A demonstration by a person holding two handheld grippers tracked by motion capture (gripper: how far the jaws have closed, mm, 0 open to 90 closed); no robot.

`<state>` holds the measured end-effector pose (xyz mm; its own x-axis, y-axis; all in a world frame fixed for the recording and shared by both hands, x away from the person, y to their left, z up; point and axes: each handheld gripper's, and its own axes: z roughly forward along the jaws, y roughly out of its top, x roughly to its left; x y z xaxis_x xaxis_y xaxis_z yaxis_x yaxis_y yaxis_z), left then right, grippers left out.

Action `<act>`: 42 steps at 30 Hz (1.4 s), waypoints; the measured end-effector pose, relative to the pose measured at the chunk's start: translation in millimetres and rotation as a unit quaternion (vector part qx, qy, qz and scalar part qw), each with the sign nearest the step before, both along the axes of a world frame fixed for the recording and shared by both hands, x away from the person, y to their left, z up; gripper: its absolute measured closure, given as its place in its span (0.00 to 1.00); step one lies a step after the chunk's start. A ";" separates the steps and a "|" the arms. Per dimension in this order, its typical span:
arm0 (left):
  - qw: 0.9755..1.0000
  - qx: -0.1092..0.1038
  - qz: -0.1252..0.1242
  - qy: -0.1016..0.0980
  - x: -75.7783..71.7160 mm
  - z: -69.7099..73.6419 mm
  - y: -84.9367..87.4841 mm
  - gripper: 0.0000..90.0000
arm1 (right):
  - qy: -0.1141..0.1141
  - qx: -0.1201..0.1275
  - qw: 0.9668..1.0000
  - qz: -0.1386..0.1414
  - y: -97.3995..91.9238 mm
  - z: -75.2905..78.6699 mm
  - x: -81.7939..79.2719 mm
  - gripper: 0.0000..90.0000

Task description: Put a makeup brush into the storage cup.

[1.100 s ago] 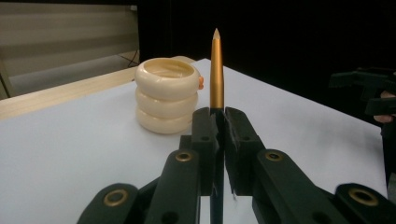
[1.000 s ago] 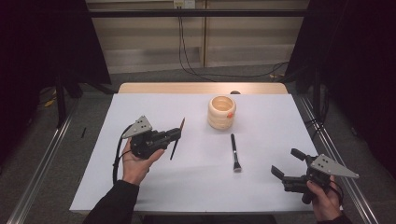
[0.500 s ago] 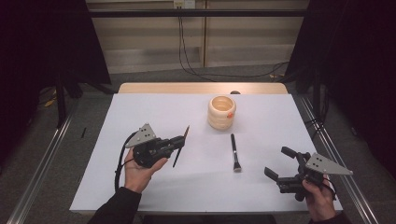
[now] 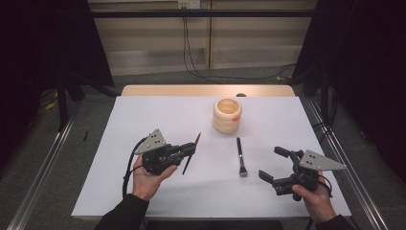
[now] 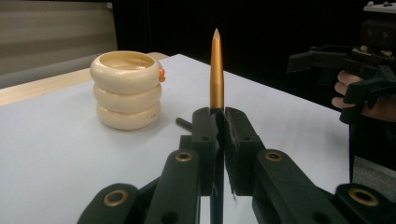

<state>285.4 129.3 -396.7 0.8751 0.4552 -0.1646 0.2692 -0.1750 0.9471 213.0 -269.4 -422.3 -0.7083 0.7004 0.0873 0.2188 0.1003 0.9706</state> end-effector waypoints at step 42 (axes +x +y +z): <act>0.999 -0.003 -0.034 -0.006 -6.4 4.5 -18.1 0.93 | -0.011 0.037 0.990 0.139 103.1 43.5 64.8 0.38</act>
